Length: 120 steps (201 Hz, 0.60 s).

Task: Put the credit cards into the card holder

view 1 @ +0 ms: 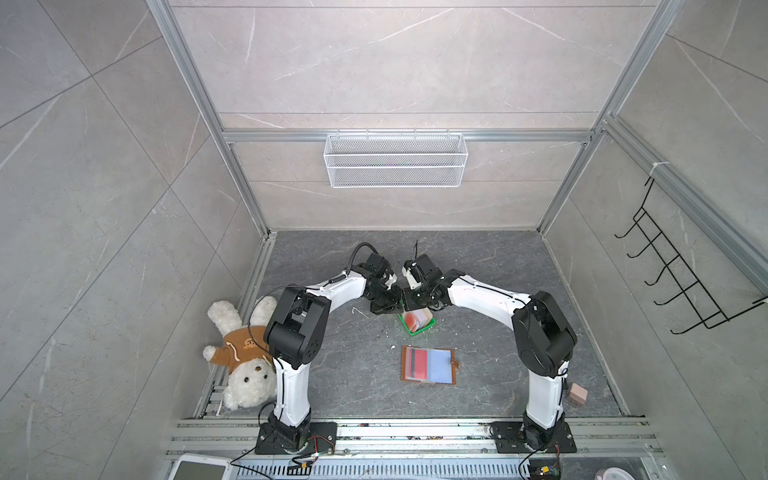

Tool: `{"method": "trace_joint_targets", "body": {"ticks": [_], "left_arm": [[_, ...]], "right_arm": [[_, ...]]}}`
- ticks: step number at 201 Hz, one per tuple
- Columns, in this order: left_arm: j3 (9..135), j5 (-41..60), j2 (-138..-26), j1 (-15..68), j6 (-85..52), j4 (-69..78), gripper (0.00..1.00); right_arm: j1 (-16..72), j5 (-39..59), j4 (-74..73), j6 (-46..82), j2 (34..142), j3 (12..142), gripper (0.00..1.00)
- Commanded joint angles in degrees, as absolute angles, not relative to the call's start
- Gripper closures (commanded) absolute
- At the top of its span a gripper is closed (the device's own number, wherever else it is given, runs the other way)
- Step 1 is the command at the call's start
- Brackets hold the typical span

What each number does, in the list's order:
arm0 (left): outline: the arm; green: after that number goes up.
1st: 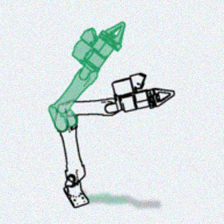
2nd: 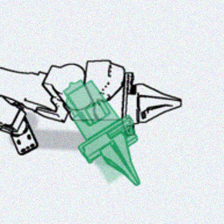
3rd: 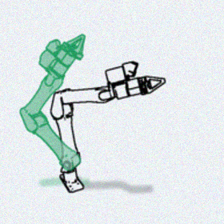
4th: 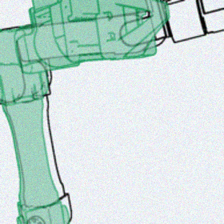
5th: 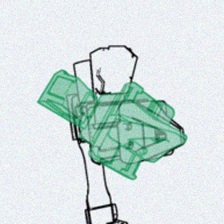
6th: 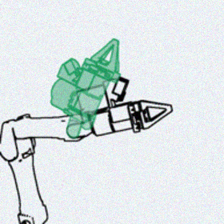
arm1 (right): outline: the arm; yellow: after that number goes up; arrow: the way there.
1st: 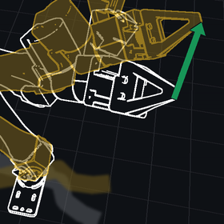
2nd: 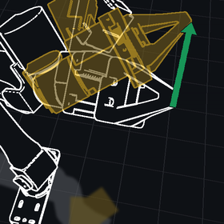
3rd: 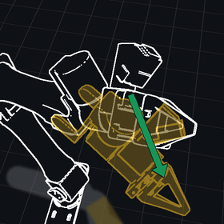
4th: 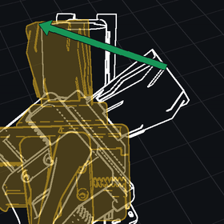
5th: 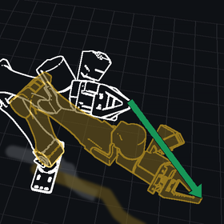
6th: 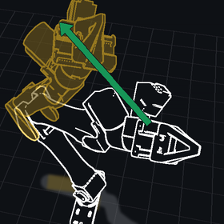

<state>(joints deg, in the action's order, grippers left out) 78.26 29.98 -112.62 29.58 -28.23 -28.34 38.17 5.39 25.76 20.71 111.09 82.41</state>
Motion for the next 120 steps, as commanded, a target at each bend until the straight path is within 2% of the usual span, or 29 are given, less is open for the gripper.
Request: {"method": "trace_joint_targets", "body": {"ticks": [1, 61, 120], "left_arm": [[80.11, 29.97, -108.01, 29.71, -26.08, -29.27, 0.95], [76.64, 33.35, -99.79, 29.71, -27.09, -25.8, 0.89], [58.07, 38.06, -85.48, 30.05, -37.77, -7.8, 0.83]], "right_arm": [[38.09, 3.89, 26.59, 20.47, 106.53, 81.27, 1.0], [38.13, 2.51, 25.08, 22.88, 99.05, 74.91, 1.0], [36.44, 2.61, 22.27, 30.23, 88.34, 65.88, 1.0]]}}
